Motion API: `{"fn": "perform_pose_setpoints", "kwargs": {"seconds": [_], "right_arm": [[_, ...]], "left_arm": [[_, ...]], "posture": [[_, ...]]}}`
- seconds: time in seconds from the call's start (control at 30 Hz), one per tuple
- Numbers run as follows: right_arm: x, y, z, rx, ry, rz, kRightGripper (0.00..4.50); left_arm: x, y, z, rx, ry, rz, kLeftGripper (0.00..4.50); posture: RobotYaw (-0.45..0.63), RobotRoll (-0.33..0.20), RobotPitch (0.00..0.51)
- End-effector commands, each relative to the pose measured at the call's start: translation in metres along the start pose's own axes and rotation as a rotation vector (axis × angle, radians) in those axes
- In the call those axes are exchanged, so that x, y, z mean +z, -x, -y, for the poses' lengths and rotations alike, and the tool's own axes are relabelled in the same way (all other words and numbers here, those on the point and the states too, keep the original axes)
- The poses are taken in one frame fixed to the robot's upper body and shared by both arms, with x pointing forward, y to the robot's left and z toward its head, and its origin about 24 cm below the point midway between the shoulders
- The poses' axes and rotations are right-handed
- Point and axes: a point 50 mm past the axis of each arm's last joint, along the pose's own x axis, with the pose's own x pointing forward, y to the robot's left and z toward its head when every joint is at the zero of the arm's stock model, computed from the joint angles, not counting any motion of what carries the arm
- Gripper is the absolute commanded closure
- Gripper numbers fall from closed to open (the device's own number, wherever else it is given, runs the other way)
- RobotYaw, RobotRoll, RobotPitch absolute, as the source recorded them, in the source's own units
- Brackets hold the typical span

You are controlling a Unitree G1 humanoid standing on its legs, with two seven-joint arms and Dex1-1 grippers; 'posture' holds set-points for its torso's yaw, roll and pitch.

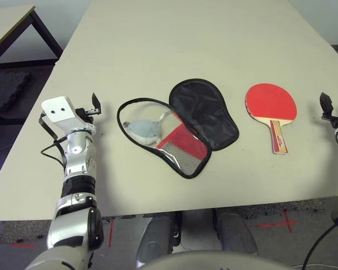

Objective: Store the ping-pong paddle in its case and zip it.

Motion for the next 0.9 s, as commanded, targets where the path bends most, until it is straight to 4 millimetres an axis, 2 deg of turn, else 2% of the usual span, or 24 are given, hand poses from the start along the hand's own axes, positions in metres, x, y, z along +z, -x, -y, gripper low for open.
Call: {"fn": "perform_pose_setpoints", "kwargs": {"seconds": [0.03,0.2,0.33,0.47,0.67,0.9], "right_arm": [[-0.003,0.004,0.004,-0.012,0.003,-0.012,0.01],[0.000,0.005,0.008,-0.017,0.023,-0.012,0.01],[0.004,0.005,0.011,-0.037,0.050,-0.016,0.01],[0.007,0.001,0.005,-0.027,0.075,-0.021,0.01],[0.017,-0.003,-0.012,0.028,0.067,-0.020,0.01],[0.037,-0.005,-0.043,0.106,0.023,-0.045,0.01]], "left_arm": [[-0.010,0.007,0.001,0.007,0.007,-0.043,0.00],[-0.009,0.005,0.008,-0.019,0.013,-0.050,0.00],[0.004,-0.004,0.002,-0.032,0.009,-0.017,0.00],[0.032,-0.021,-0.006,-0.076,0.020,0.044,0.00],[0.081,-0.048,-0.006,-0.279,-0.013,0.117,0.00],[0.129,-0.065,0.035,-0.672,-0.041,0.131,0.00]], "posture": [[0.00,0.000,0.179],[-0.02,0.000,0.188],[-0.02,0.000,0.188],[0.00,0.000,0.166],[0.00,0.000,0.174],[-0.01,0.000,0.167]]}}
